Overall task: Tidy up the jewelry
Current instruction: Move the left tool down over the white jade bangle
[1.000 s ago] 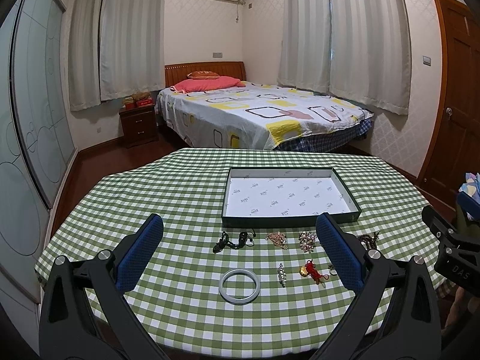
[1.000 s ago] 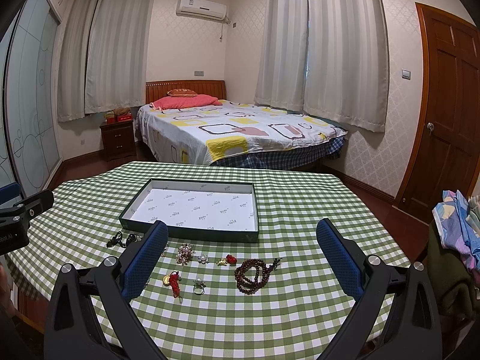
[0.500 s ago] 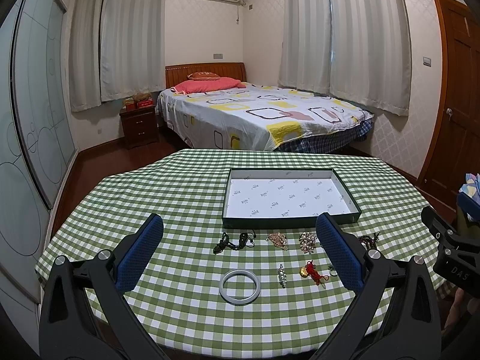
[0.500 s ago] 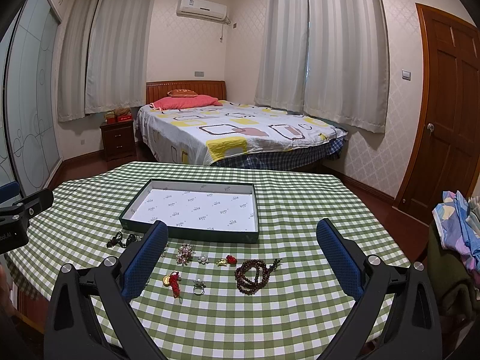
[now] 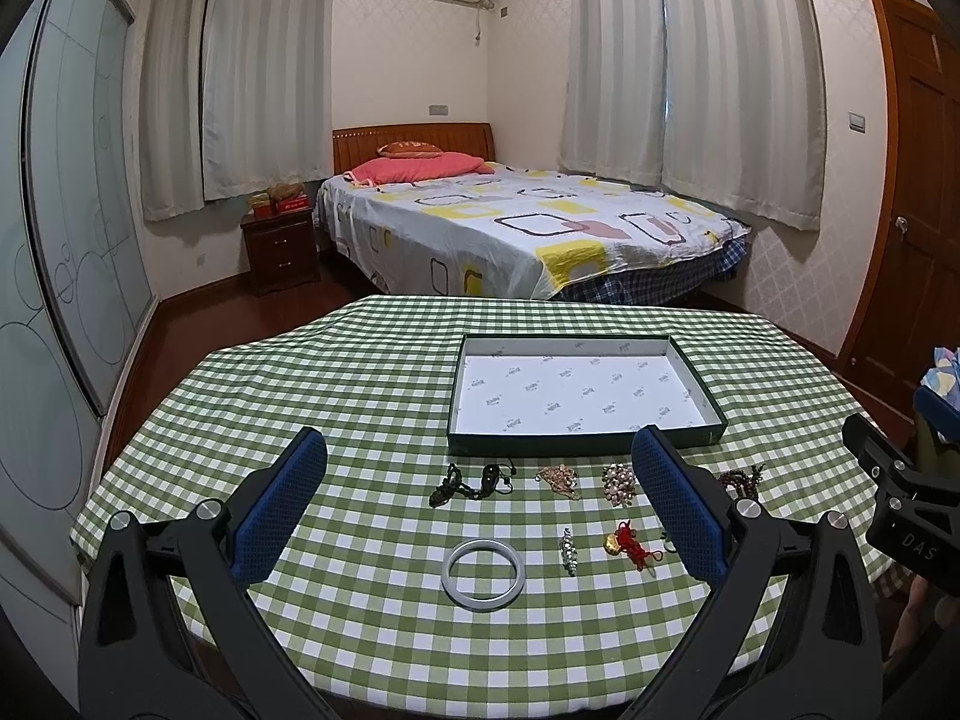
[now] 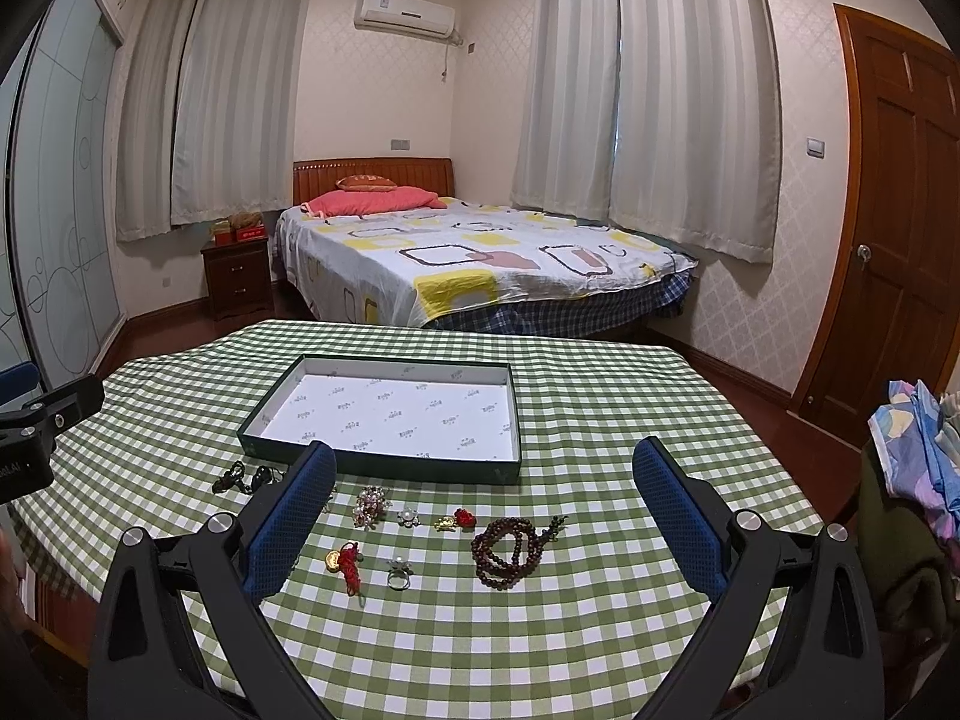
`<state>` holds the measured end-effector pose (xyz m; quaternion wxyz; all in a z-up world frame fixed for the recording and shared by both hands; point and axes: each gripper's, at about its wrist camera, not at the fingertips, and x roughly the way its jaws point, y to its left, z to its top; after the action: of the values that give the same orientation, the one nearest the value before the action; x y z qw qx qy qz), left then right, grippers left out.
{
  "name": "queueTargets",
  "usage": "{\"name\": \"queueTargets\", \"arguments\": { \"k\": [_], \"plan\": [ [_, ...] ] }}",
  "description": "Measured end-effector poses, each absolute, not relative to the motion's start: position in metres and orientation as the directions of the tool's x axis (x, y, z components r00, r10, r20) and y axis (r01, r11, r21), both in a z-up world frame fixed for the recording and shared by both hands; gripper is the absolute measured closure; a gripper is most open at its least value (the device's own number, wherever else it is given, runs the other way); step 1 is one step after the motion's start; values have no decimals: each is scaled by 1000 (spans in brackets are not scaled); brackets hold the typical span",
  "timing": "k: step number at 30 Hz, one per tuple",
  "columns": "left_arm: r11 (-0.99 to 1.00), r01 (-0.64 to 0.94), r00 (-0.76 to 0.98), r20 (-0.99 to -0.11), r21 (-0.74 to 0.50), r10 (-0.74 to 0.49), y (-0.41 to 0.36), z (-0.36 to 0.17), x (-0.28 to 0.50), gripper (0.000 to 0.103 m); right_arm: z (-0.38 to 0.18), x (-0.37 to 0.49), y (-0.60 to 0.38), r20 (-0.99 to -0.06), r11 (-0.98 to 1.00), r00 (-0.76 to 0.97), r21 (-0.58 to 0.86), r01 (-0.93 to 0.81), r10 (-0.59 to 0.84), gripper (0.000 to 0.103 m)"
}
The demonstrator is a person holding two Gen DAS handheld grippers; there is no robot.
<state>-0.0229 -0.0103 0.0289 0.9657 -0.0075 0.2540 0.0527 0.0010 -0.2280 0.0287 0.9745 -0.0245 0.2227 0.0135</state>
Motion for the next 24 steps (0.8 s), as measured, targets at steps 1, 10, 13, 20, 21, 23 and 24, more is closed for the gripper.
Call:
{"name": "queueTargets", "arguments": {
  "k": [1,10,13,20,21,23,24],
  "plan": [
    [994,-108,864,-494,10,99,-9,27,-21,4,29,1,-228,-437,998,899,-41,-38,16,7],
    [991,-132,779,-620,-17,93,10,-34,15,4,-24,33,-230,-522,998,852,-17,-65,47,7],
    [990,-141,710,-699,-30,80,18,-73,31,4,-55,47,-228,-584,996,810,-14,-85,61,7],
    [993,-120,629,-775,-20,60,17,-126,55,4,-105,71,-229,-683,994,724,30,-106,98,7],
    [993,-118,621,-782,-23,56,18,-131,59,4,-108,73,-229,-689,993,717,34,-109,102,7],
    [993,-117,603,-796,-18,56,19,-140,65,4,-113,78,-227,-698,993,708,35,-116,107,7],
    [993,-118,597,-800,-11,62,17,-144,68,4,-116,81,-227,-704,992,701,40,-119,113,7]
  ]
}}
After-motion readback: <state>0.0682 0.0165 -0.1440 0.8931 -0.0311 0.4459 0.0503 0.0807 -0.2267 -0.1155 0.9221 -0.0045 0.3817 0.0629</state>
